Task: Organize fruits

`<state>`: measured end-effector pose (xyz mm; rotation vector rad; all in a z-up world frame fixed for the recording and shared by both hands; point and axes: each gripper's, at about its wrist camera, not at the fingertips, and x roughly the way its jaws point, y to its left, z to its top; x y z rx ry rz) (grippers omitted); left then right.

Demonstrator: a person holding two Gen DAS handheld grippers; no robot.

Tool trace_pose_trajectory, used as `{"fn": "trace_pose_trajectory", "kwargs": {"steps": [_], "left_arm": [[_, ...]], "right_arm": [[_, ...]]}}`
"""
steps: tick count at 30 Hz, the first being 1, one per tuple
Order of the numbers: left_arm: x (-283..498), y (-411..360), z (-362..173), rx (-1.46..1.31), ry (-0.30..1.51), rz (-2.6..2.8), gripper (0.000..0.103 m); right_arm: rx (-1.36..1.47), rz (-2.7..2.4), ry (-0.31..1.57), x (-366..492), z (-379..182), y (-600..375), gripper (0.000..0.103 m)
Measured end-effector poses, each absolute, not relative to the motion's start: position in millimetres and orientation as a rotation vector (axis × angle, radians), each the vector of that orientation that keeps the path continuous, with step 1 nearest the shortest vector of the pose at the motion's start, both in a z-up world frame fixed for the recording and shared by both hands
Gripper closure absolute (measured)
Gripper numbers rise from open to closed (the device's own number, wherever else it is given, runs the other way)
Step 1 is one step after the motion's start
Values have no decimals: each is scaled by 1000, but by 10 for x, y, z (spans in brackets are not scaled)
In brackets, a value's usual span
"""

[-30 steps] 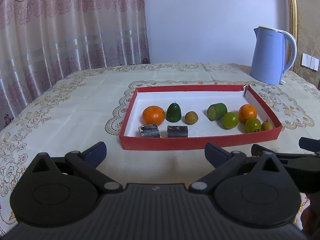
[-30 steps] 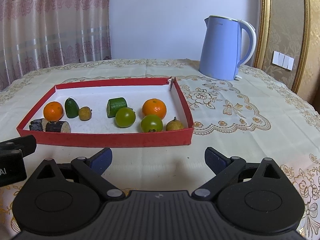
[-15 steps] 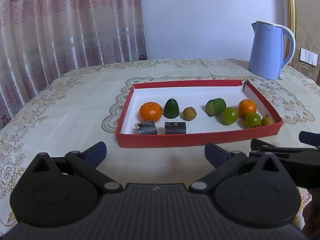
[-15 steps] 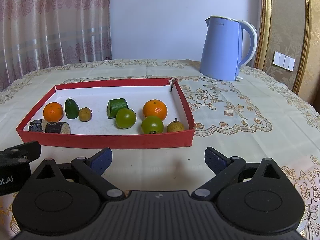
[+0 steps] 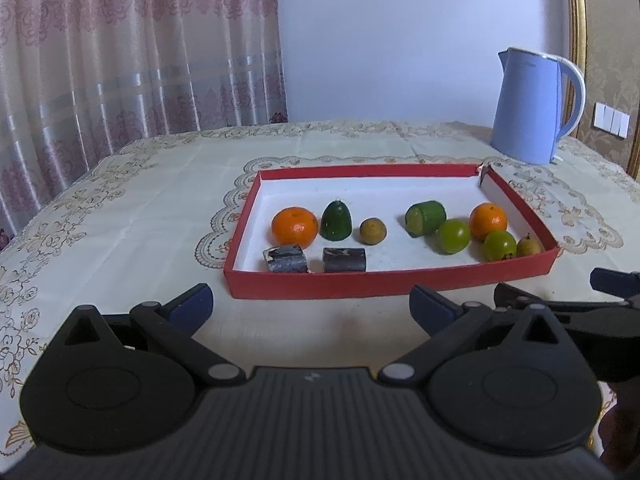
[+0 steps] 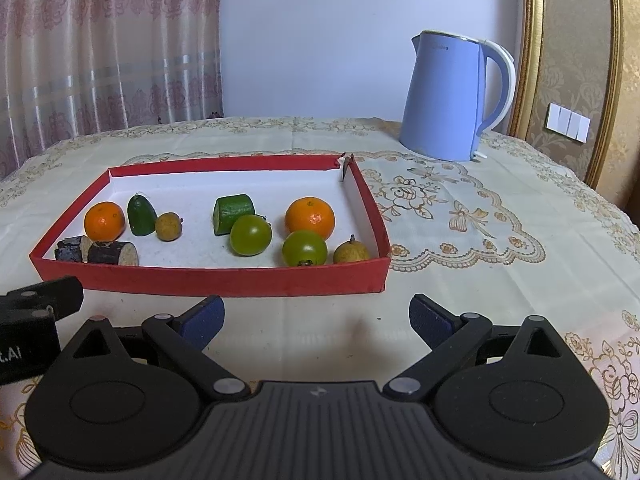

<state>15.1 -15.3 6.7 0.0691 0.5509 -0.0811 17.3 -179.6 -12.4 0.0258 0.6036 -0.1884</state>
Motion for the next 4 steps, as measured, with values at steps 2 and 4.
{"fn": "trace_pose_trajectory", "kwargs": {"steps": [2, 4], "left_arm": [[141, -135, 81, 53, 534, -86, 0], [134, -125, 92, 51, 527, -85, 0]], "right_arm": [[22, -190, 602, 172, -127, -1796, 3], [23, -193, 601, 174, -131, -1796, 3]]}}
